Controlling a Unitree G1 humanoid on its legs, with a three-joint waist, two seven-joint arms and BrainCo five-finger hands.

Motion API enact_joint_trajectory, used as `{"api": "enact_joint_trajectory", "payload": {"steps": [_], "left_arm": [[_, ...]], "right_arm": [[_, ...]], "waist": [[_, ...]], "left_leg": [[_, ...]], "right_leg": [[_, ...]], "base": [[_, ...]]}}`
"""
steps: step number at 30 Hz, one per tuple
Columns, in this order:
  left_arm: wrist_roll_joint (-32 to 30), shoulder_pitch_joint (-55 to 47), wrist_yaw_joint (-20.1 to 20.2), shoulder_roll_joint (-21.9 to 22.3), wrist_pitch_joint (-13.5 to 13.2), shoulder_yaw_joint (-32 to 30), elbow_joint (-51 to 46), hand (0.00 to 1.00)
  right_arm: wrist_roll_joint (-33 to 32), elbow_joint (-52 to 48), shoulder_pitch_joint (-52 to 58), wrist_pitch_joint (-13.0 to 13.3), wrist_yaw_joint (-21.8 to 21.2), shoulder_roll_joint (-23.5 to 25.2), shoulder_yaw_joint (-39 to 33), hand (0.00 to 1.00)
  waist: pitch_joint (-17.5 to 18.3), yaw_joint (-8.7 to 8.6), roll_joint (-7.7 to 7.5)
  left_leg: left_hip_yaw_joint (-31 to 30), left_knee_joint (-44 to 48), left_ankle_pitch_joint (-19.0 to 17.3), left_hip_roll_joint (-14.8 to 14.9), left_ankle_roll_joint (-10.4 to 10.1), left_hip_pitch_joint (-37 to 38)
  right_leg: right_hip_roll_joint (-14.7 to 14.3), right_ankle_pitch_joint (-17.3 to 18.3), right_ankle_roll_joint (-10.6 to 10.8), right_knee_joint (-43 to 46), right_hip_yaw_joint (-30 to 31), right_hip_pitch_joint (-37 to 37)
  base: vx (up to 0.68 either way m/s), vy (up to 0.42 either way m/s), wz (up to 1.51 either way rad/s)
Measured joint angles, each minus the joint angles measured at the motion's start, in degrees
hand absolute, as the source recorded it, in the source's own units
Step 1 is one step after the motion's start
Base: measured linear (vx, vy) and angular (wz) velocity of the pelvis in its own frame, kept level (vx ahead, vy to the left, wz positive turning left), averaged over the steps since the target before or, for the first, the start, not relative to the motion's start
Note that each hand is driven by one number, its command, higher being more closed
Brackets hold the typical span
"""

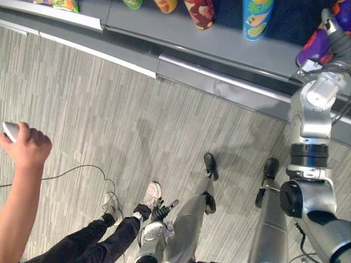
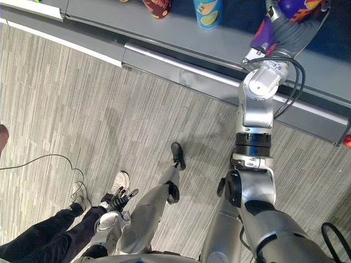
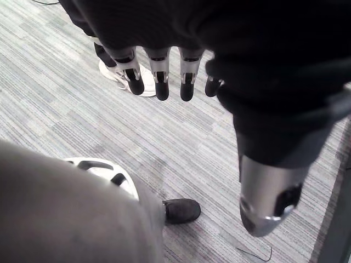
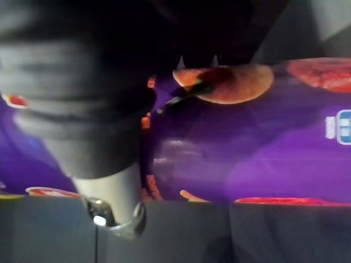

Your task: Put the gum and the chips on the shelf.

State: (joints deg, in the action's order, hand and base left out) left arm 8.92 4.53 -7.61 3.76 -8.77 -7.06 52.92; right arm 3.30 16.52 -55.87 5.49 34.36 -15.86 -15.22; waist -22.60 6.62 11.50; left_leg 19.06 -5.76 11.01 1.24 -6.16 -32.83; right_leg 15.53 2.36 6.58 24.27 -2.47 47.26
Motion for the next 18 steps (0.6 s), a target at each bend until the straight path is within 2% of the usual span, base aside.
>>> {"api": "enact_joint_trajectory", "payload": {"steps": [6, 18], "left_arm": [[0.01, 0.00, -0.32, -0.14, -0.01, 0.54, -0.36, 0.00], [2.13, 0.03, -0.83, -0.69, -0.70, 2.34, -0.84, 0.00]], "right_arm": [[-1.15, 2.84, -2.11, 0.16, -0.35, -2.38, 0.39, 1.00], [-1.56, 6.87, -5.49, 2.39, -0.44, -6.36, 3.14, 1.00]], "waist": [[0.00, 0.02, 0.00], [0.02, 0.05, 0.01]], "left_leg": [[-0.44, -0.05, -0.09, -0.65, -0.12, -0.53], [0.45, -0.03, 0.24, -1.74, 0.06, -2.03]], "right_leg": [[0.78, 0.44, 0.20, 1.12, 0.09, 0.89], [1.58, 0.44, 0.21, 2.55, 1.58, 3.70]], "base": [[0.01, -0.012, 0.06], [0.00, -0.001, 0.00]]}}
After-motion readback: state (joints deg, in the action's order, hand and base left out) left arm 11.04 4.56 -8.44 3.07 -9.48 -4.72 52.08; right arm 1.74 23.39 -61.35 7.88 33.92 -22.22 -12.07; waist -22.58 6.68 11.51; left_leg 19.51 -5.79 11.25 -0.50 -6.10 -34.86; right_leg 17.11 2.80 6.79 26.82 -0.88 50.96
